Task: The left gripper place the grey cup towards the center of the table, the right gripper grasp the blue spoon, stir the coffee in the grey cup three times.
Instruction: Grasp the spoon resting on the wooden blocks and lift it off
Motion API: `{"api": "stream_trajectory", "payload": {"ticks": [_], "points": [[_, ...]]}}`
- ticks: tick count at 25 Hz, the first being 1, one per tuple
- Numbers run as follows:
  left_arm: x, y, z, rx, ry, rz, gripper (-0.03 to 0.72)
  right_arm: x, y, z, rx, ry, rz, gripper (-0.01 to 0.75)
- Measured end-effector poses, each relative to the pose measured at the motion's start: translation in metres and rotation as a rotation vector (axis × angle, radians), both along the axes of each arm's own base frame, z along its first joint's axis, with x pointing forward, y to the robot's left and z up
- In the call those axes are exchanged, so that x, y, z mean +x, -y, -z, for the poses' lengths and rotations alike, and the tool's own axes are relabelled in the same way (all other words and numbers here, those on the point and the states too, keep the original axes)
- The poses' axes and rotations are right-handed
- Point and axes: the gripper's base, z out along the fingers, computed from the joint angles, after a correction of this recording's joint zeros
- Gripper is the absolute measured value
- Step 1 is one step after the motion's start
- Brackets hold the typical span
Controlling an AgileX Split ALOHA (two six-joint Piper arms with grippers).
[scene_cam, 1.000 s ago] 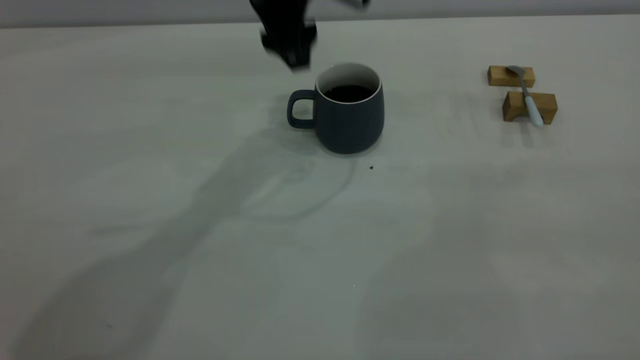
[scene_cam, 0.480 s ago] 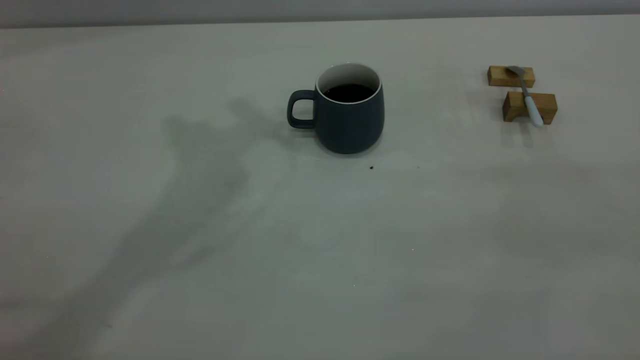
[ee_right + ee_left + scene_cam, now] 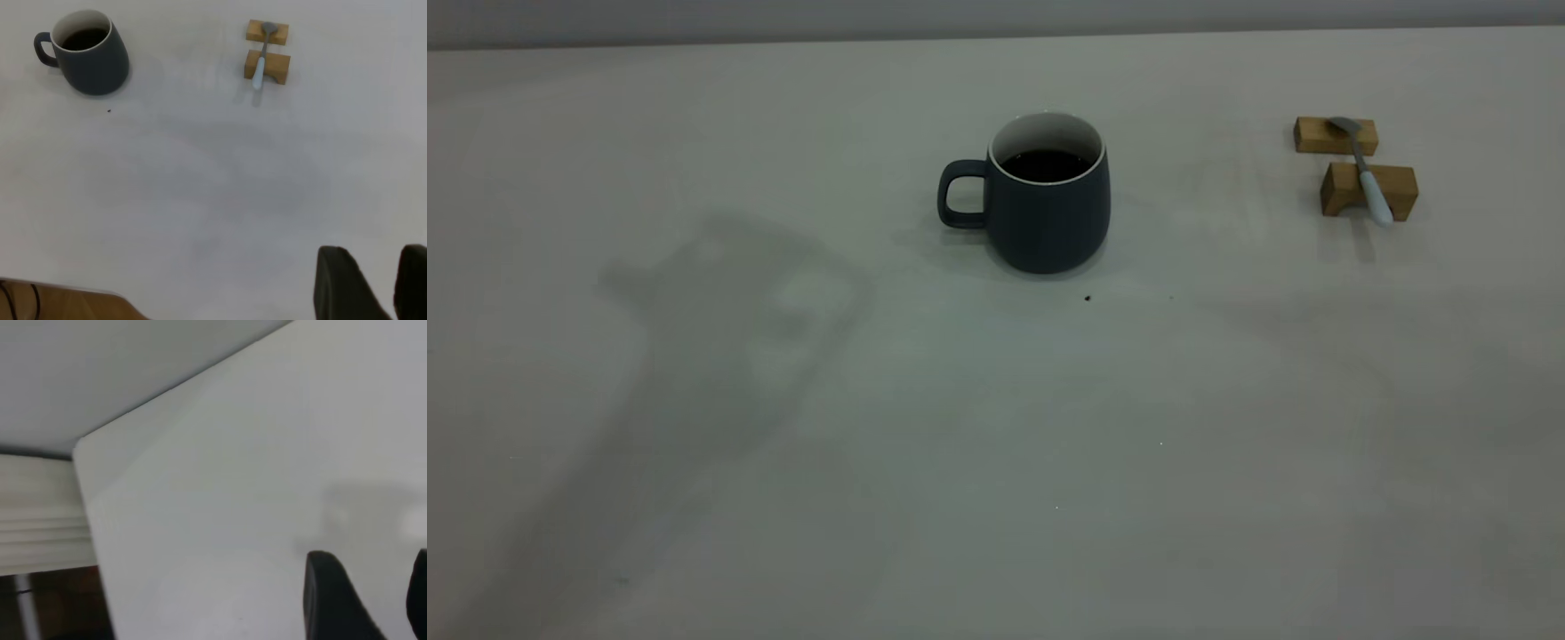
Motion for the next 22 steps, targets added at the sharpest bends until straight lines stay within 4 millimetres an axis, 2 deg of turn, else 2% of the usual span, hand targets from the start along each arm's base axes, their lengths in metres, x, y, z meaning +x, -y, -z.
{"api": "stream_trajectory", "payload": {"ticks": [4,7,12,16,19,22], "points": [[-0.037,-0.014,-0.009,-0.077,-0.016,0.016,0.351,0.0,0.0,0.0,0.0,0.0,0.0,0.24],[-0.071,-0.031,-0.002,-0.094,-0.049,0.019,0.351,0.0,0.0,0.0,0.0,0.0,0.0,0.24],[-0.131,-0.066,0.028,-0.117,-0.113,-0.015,0.351,0.0,0.0,0.0,0.0,0.0,0.0,0.24],[-0.173,-0.103,0.056,-0.197,-0.149,-0.145,0.351,0.0,0.0,0.0,0.0,0.0,0.0,0.24],[-0.21,-0.127,0.078,-0.247,-0.132,-0.245,0.351,0.0,0.0,0.0,0.0,0.0,0.0,0.24],[-0.242,-0.14,0.098,-0.29,-0.072,-0.322,0.351,0.0,0.0,0.0,0.0,0.0,0.0,0.24]]}}
